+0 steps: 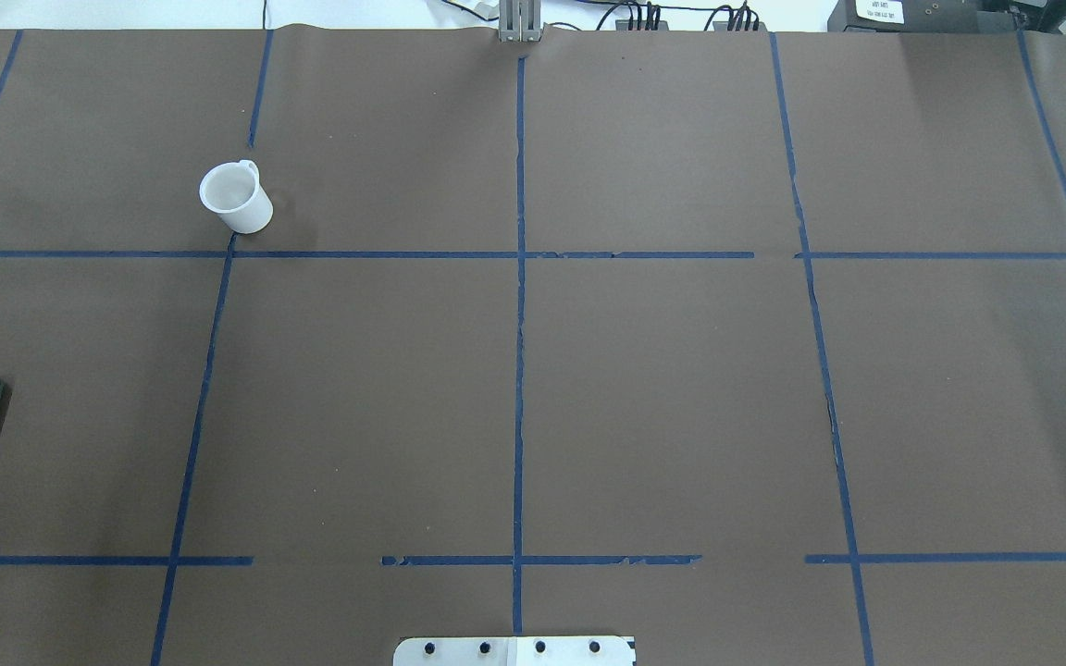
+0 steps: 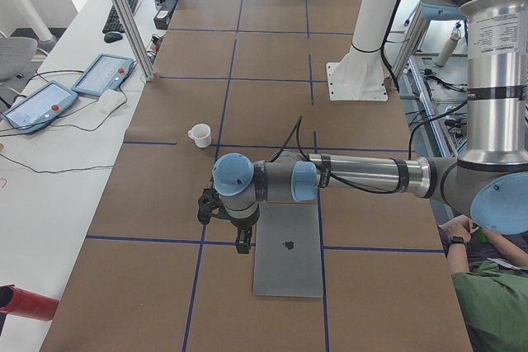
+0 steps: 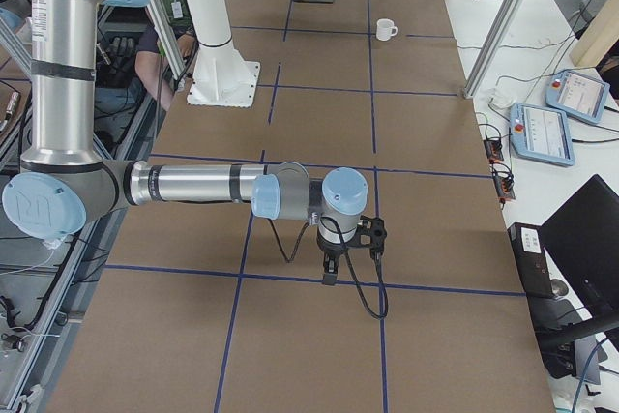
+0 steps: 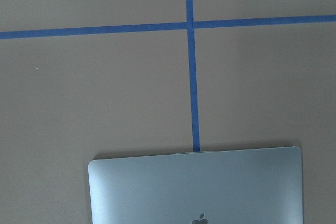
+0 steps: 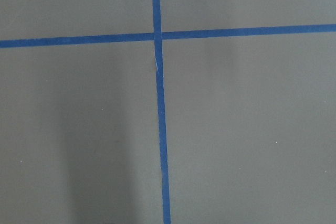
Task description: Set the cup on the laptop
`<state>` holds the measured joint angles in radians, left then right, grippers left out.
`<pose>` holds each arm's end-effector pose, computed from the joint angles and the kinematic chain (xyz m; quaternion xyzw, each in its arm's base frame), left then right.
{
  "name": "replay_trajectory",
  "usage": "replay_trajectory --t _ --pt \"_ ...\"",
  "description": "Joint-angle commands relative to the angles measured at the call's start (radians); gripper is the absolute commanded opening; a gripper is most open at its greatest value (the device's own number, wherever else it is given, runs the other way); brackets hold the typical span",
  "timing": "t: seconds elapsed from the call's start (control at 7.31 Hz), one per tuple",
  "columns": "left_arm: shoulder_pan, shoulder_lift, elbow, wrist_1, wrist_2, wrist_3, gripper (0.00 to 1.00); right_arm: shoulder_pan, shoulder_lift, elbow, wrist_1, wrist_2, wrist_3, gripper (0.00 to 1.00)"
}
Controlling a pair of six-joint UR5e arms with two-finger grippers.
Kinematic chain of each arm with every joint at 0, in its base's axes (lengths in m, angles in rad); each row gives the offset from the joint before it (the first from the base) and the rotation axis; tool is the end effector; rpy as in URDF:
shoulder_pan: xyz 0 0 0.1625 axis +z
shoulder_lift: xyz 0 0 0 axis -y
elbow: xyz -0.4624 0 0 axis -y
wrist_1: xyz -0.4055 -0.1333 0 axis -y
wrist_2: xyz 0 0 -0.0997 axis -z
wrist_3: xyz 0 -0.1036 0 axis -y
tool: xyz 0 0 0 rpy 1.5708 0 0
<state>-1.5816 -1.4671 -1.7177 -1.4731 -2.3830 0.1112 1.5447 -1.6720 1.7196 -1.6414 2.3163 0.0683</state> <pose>-0.0630 -0.4523 0.6815 -0.0009 0.3957 0.0353 0.9177 0.0511 -0.4577 0.6816 -0.0279 -0.3632 0.0238 0.9310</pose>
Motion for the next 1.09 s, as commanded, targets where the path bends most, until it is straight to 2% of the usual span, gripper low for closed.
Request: replay_trajectory --t 0.0,0.55,0.82,0.96 --pt "-0.001 0.001 -0.011 -0.006 -0.002 0.002 1.00 0.000 0.000 0.000 0.000 0.000 -0.001 1.00" --pt "0.008 -0.114 -0.060 -0.018 -0.013 -0.008 1.00 0.000 0.000 0.000 0.000 0.000 0.001 1.00" --pt "0.076 -0.185 -0.048 -0.032 -0.031 -0.049 1.00 0.000 0.000 0.000 0.000 0.000 -0.001 1.00" --pt "0.139 -0.290 -0.036 -0.017 -0.015 -0.064 1.00 0.000 0.000 0.000 0.000 0.000 0.001 1.00"
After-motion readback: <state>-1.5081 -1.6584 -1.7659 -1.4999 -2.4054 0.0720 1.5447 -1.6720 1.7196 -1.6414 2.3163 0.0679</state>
